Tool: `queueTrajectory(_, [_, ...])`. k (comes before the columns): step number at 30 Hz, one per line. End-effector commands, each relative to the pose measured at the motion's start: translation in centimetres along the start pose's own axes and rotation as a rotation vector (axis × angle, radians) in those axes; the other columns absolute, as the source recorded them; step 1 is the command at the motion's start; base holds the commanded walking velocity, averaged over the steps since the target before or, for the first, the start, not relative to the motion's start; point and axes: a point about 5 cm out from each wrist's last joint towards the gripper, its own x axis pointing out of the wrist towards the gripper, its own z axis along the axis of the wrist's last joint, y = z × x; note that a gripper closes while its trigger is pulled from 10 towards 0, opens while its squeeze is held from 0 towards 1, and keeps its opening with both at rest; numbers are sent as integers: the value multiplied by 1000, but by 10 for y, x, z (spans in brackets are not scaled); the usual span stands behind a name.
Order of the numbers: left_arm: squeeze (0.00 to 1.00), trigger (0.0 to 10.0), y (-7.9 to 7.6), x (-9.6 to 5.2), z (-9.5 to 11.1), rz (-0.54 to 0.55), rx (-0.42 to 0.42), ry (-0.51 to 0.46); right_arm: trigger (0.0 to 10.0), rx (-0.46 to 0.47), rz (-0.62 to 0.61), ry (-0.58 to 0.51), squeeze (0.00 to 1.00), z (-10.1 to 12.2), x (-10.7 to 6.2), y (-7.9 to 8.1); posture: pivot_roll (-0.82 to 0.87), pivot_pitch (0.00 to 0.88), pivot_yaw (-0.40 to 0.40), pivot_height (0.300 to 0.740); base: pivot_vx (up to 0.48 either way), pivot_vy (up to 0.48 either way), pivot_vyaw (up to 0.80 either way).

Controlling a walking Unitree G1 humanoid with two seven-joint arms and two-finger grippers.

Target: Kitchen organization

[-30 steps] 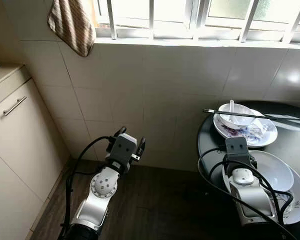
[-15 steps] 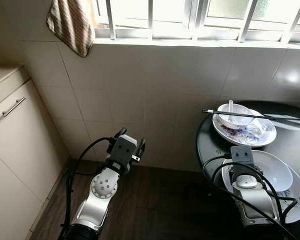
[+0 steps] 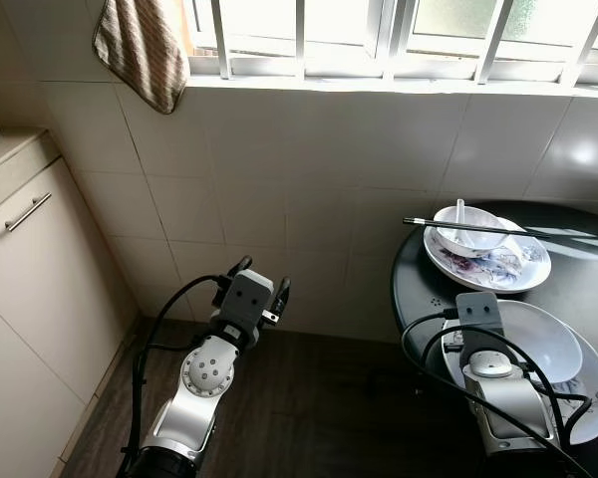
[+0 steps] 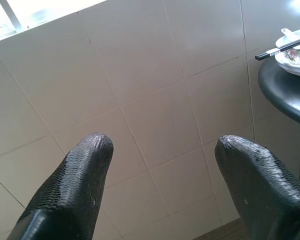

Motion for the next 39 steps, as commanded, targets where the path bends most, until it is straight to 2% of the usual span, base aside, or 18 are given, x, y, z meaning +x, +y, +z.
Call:
queueTrajectory(1, [0,10000,0,2,0,-4,9,1,0,-5,-2,-41,0,6,-3,-1,14,0,-4,740,0,0,0])
queueTrajectory(6, [0,10000,0,2,-1,-3,9,5,0,-22,23,-77,0,10,-5,2,16,0,-5,740,0,0,0])
queueTrajectory(12, [0,10000,0,2,-2,0,11,11,0,-82,24,-215,0,26,-11,4,17,0,-4,740,0,0,0])
queueTrajectory(13, [0,10000,0,2,-2,0,11,12,0,-116,9,-263,0,31,-13,3,17,0,-4,740,0,0,0])
queueTrajectory(14, [0,10000,0,2,-2,0,11,13,0,-192,-30,-389,0,44,-19,1,17,0,-4,740,0,0,0])
queueTrajectory(15, [0,10000,0,2,-2,-1,11,13,0,-226,-49,-452,0,51,-23,0,17,0,-4,740,0,0,0])
queueTrajectory(17, [0,10000,1,1,-2,0,10,14,0,-168,34,-562,0,66,-34,7,14,0,1,740,0,0,0])
queueTrajectory(20, [0,10000,1,1,-2,2,10,11,0,-230,46,-702,0,79,-44,14,17,0,1,740,0,0,0])
queueTrajectory(25, [0,10000,3,2,0,17,0,-4,0,-273,72,-836,0,90,-55,21,21,0,2,740,0,0,0])
queueTrajectory(29, [0,10000,5,2,2,25,-7,-14,0,-301,102,-874,0,89,-59,27,25,0,1,740,0,0,600])
queueTrajectory(32, [0,10000,8,1,1,47,-47,-8,0,-350,139,-909,0,83,-63,36,27,0,3,740,0,0,800])
queueTrajectory(39, [0,10000,9,2,4,39,-49,-27,0,-384,222,-977,0,79,-68,47,29,0,4,740,0,472,800])
